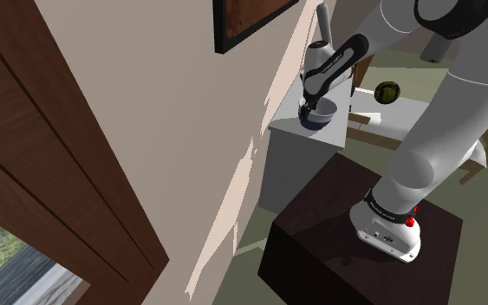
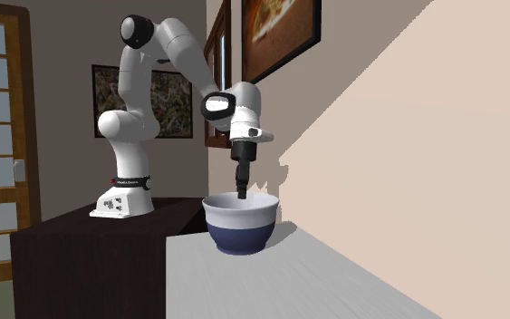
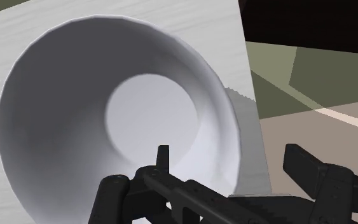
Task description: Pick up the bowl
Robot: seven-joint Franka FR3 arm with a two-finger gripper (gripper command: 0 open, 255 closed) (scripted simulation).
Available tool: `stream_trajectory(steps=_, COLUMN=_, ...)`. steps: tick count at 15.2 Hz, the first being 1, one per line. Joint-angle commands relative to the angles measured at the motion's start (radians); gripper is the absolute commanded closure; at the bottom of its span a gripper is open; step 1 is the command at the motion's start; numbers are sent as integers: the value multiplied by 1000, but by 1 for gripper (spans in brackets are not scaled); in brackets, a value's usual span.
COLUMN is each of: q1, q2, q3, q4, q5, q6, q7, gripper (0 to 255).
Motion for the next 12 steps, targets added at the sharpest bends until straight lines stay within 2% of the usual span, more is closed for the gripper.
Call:
stream_trajectory(steps=1, q1=-1, q2=25, q3=-1, q4=4, q5=-2, q6=22, q7=4, gripper=0)
stream_trajectory(steps=2, q1=-1, q2=25, q3=-1, q4=3, q5=-2, q6=22, q7=4, gripper=0)
stream_trajectory(steps=3, q1=-1, q2=27, q3=-1, q4=4, q5=-2, q6=24, q7=5, gripper=255)
stream_trajectory(steps=12, q1=-2, q2=25, q3=-1, q4=4, q5=-2, q6=22, q7=4, gripper=255)
